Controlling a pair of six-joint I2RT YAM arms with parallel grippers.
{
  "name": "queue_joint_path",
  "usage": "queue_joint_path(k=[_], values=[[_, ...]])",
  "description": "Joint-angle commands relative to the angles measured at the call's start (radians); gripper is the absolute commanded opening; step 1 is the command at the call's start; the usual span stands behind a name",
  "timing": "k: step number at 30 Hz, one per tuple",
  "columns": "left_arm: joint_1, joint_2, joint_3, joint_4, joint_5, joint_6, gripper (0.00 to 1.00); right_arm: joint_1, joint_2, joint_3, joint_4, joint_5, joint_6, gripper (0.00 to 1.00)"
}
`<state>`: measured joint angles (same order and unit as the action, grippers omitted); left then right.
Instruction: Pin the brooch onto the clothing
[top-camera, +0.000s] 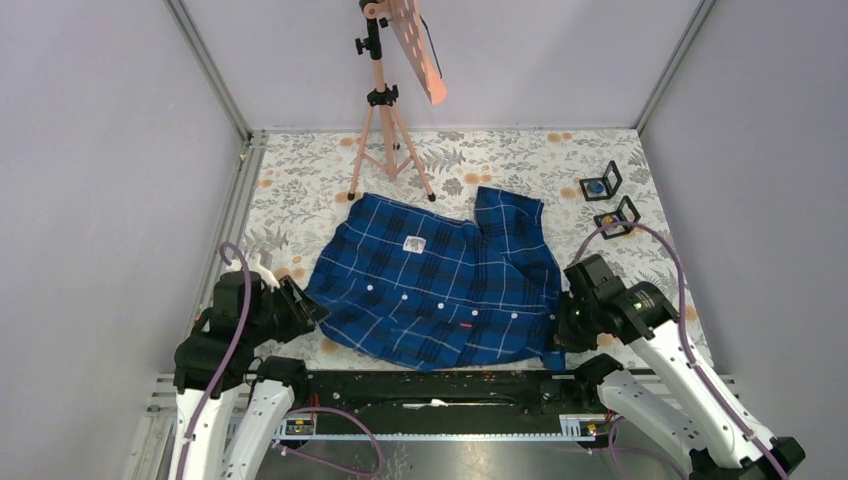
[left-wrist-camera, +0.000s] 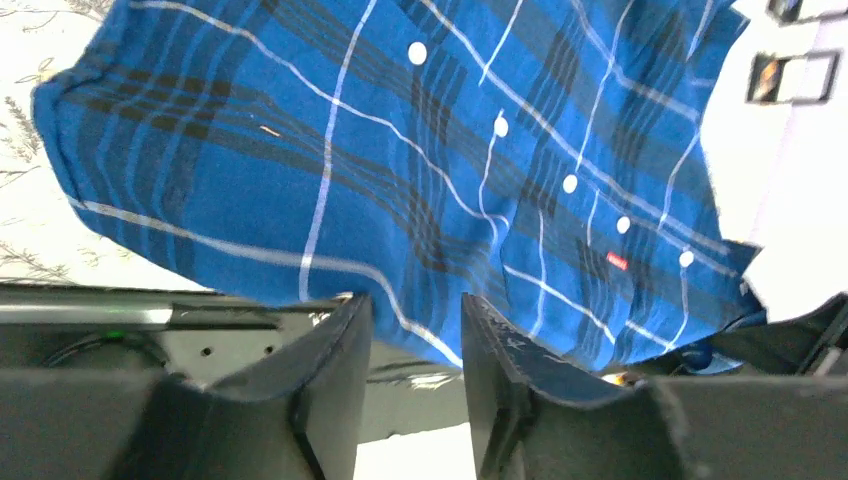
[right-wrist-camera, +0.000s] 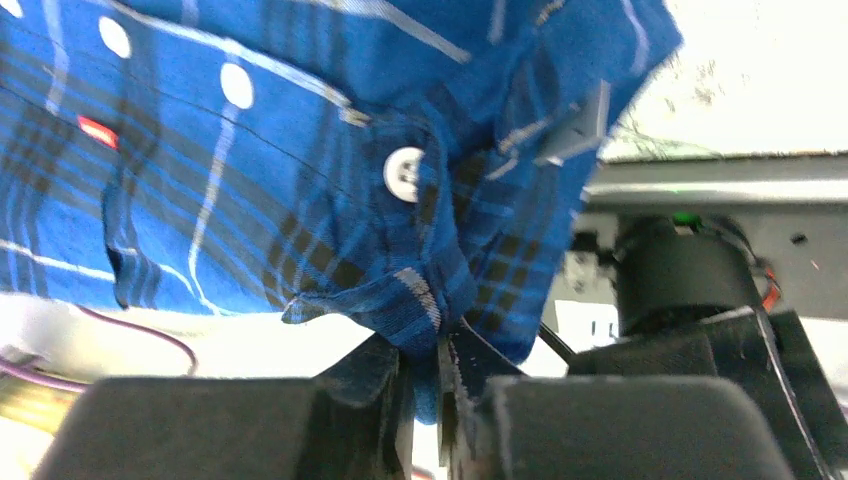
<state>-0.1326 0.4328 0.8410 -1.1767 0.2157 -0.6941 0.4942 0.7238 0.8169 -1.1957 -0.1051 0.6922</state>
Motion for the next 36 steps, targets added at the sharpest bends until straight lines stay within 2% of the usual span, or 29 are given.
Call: queue_joint_path(k=[1, 3, 4, 5, 7, 9, 13, 18, 21, 25, 31, 36], values=[[0.004, -0.007, 0.06, -0.12, 0.066, 0.028, 0.52, -0.004, 0.044, -0.021, -0.132, -0.071, -0.046, 0.27], [0.004, 0.011, 0.082, -0.093, 0.058, 0.039, 0.67, -0.003, 0.065, 0.001, -0.126, -0.077, -0.069, 0.51], [0.005, 0.021, 0.095, -0.072, 0.047, 0.045, 0.77, -0.004, 0.073, 0.022, -0.117, -0.082, -0.079, 0.64], [0.005, 0.033, 0.105, -0.043, 0.036, 0.049, 0.81, -0.003, 0.083, 0.043, -0.103, -0.088, -0.086, 0.74], [0.005, 0.061, 0.111, 0.039, 0.019, 0.048, 0.87, -0.003, 0.093, 0.1, -0.058, -0.103, -0.089, 0.87], [0.005, 0.096, 0.087, 0.193, 0.033, 0.039, 0.9, -0.005, 0.101, 0.139, -0.007, -0.093, -0.092, 0.97], [0.005, 0.227, 0.031, 0.504, 0.018, 0.031, 0.92, -0.005, 0.167, 0.19, 0.126, 0.011, -0.121, 1.0], [0.005, 0.519, 0.046, 0.827, -0.023, 0.086, 0.93, -0.03, 0.333, 0.245, 0.358, 0.099, -0.19, 1.0], [0.006, 0.766, 0.134, 0.883, -0.053, 0.146, 0.93, -0.112, 0.472, 0.276, 0.523, 0.054, -0.224, 1.0], [0.01, 1.02, 0.239, 0.93, -0.03, 0.162, 0.93, -0.199, 0.704, 0.432, 0.571, 0.041, -0.267, 1.0], [0.01, 1.247, 0.355, 0.935, -0.095, 0.178, 0.93, -0.345, 0.994, 0.605, 0.594, -0.027, -0.294, 1.0], [0.008, 1.348, 0.405, 0.919, -0.122, 0.201, 0.93, -0.433, 1.159, 0.717, 0.591, -0.035, -0.303, 1.0]])
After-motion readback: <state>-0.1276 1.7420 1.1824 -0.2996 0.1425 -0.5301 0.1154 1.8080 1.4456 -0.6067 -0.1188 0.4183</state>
